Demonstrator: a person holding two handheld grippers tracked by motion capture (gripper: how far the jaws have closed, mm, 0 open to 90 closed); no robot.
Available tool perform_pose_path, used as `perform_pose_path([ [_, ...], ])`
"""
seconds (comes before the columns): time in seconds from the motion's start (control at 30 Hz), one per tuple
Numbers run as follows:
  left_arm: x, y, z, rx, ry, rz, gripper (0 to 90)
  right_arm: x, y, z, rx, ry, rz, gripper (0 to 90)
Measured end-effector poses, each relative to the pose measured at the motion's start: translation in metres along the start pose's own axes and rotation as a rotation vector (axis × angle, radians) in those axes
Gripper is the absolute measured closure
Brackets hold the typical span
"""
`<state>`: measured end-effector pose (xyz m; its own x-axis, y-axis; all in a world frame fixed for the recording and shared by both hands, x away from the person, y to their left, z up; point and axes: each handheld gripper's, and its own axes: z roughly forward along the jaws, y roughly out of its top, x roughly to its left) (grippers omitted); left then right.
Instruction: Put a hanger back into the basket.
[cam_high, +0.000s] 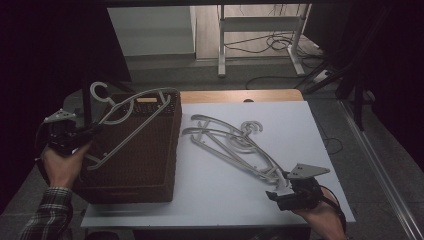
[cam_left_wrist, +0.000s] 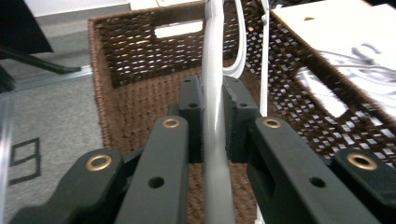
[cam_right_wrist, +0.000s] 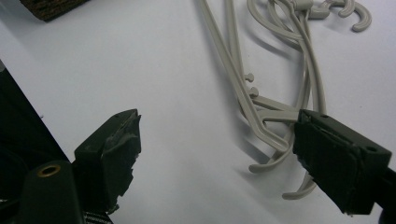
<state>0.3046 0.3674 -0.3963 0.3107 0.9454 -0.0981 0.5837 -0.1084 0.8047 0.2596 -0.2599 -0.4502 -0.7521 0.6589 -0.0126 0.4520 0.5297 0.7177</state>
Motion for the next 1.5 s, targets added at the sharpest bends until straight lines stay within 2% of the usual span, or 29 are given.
perform_pose_path([
  [0.1,0.003,-0.005,0.004,0.003,0.015,0.007,81.2,0.0,0.0,0.001,0.005,0.004,0.002,15.8],
  [0.2,0.005,-0.011,0.008,0.001,0.003,0.001,81.2,0.0,-0.001,0.002,0.011,0.002,-0.004,15.9],
  [0.53,0.001,-0.026,0.022,0.019,0.019,0.021,81.1,0.002,-0.001,0.004,0.024,0.012,-0.008,16.6],
  [0.63,-0.002,-0.025,0.024,0.026,0.022,0.032,81.0,0.002,-0.001,0.005,0.028,0.013,-0.008,16.6],
  [0.77,-0.003,-0.026,0.026,0.033,0.027,0.028,80.9,0.002,0.0,0.006,0.029,0.015,-0.011,16.7],
  [0.93,-0.004,-0.026,0.027,0.057,0.029,0.026,80.6,0.002,-0.001,0.007,0.035,0.02,-0.014,16.7],
  [0.97,-0.007,-0.026,0.029,0.075,0.039,0.044,80.4,0.002,-0.001,0.007,0.036,0.019,-0.014,16.7],
  [1.0,-0.007,-0.026,0.029,0.075,0.039,0.044,80.1,0.002,-0.001,0.007,0.036,0.02,-0.014,16.7],
  [1.03,-0.012,-0.026,0.034,0.126,0.049,0.082,79.6,0.002,-0.001,0.007,0.036,0.021,-0.013,16.7],
  [1.07,-0.015,-0.026,0.036,0.128,0.078,0.098,78.2,0.002,-0.001,0.007,0.038,0.02,-0.015,16.7],
  [1.1,-0.016,-0.026,0.035,0.109,0.091,0.108,71.8,0.002,-0.001,0.007,0.038,0.02,-0.015,16.7],
  [1.17,-0.014,-0.025,0.034,0.093,0.059,0.072,61.6,0.002,-0.001,0.007,0.039,0.022,-0.015,16.7],
  [1.27,-0.015,-0.026,0.034,0.097,0.07,0.077,56.5,0.002,-0.002,0.007,0.041,0.021,-0.017,16.7],
  [1.33,-0.016,-0.026,0.033,0.101,0.058,0.079,50.2,0.001,-0.002,0.007,0.039,0.02,-0.016,16.7],
  [1.43,-0.02,-0.026,0.029,0.066,0.015,0.053,42.8,0.001,-0.002,0.007,0.04,0.02,-0.011,16.8],
  [1.5,-0.021,-0.027,0.027,0.051,0.009,0.05,38.3,0.0,-0.002,0.007,0.039,0.021,-0.012,16.9],
])
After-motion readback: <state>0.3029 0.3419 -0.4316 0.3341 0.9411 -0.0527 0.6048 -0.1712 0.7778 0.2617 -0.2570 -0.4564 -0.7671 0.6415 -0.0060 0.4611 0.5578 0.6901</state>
